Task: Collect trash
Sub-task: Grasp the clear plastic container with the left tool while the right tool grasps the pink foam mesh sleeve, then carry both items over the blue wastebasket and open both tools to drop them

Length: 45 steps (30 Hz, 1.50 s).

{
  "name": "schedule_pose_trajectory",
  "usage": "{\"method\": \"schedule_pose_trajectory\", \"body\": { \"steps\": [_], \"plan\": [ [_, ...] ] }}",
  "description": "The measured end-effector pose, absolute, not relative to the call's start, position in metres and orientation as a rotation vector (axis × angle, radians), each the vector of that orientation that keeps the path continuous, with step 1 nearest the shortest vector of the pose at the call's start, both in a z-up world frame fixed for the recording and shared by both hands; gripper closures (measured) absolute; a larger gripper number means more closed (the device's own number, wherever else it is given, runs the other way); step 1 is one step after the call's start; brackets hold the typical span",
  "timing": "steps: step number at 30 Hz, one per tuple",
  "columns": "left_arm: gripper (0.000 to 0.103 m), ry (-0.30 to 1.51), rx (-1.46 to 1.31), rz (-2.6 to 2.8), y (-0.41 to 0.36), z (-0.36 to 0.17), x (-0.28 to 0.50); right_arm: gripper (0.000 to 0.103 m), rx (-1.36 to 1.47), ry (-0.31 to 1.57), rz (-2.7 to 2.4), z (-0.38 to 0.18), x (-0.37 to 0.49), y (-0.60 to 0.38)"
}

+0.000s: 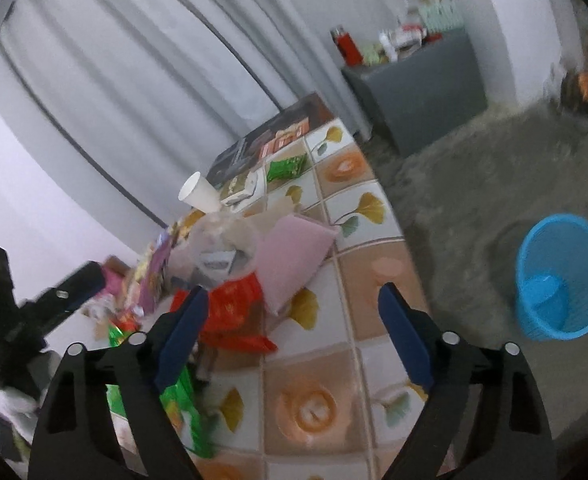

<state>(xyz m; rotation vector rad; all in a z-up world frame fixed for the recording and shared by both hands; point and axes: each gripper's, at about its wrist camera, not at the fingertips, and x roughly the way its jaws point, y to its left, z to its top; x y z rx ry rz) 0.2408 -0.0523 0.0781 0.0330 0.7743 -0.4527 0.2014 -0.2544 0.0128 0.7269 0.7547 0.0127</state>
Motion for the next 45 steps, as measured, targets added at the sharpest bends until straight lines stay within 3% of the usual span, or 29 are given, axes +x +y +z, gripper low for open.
{"method": "schedule_pose_trajectory", "body": {
  "steps": [11, 16, 18, 25, 45],
  "plan": [
    [0.055, 0.931, 0.379, -0.288, -0.12, 0.02, 0.33, 0.04, 0.927, 0.94, 0.041, -0.057, 0.286, -0.256],
    [0.071, 0.942, 0.438, -0.254, -0.122, 0.01, 0.337, 0.055, 0.905, 0.951, 0.04, -0.063, 0.3, -0.254],
    [0.079, 0.941, 0.448, -0.245, -0.121, 0.007, 0.339, 0.066, 0.902, 0.959, 0.041, -0.065, 0.302, -0.255],
    [0.097, 0.906, 0.467, -0.233, -0.122, 0.01, 0.338, 0.075, 0.917, 0.92, 0.047, -0.065, 0.3, -0.258],
    [0.097, 0.715, 0.353, -0.266, -0.138, 0.084, 0.3, 0.078, 0.882, 0.624, -0.096, -0.004, 0.223, -0.326]
  ]
}}
